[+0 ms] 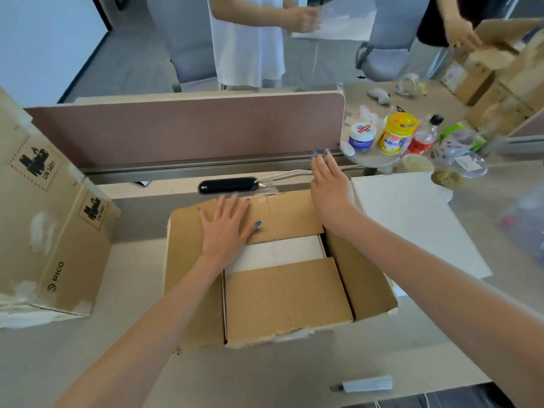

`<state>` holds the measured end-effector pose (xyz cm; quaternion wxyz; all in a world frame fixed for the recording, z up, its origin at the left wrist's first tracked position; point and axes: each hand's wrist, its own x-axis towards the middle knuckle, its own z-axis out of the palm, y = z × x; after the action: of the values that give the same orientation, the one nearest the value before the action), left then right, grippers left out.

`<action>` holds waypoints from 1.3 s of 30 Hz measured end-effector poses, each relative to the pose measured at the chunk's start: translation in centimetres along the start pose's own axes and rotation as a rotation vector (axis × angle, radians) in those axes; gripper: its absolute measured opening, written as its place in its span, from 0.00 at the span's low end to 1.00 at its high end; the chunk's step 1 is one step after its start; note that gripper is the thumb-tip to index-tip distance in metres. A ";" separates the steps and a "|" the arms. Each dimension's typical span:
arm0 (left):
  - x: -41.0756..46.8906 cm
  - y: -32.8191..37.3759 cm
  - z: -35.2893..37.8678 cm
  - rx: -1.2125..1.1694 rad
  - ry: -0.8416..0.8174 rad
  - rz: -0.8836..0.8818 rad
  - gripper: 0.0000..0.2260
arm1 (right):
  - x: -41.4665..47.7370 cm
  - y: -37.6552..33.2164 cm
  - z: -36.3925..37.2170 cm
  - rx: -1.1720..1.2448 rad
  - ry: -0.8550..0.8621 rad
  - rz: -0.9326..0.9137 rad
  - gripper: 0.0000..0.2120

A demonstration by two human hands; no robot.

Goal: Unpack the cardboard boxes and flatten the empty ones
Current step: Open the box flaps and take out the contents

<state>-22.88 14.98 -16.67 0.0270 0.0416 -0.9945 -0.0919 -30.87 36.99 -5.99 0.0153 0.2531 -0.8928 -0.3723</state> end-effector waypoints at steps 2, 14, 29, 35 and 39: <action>-1.1 0.5 0.1 0.017 -0.041 0.047 0.37 | -0.7 -0.5 1.0 -0.018 -0.041 0.000 0.27; -3.5 -2.9 0.4 0.089 -0.105 0.083 0.33 | -3.3 -2.8 3.5 0.451 -0.063 0.051 0.34; -4.0 -6.7 -0.9 -0.029 -0.134 0.135 0.35 | -2.5 -8.0 6.6 1.350 -0.100 0.010 0.40; -3.9 -5.9 -1.3 0.065 -0.120 0.216 0.28 | -2.9 -8.1 5.4 1.014 0.008 0.009 0.32; -3.8 -5.4 -2.0 0.352 -0.052 0.358 0.25 | -2.5 -8.2 5.5 0.432 0.197 -0.170 0.30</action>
<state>-18.57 9.65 -15.86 0.0094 -0.1335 -0.9871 0.0880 -26.29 36.93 -15.05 0.0166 0.3600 -0.9212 -0.1465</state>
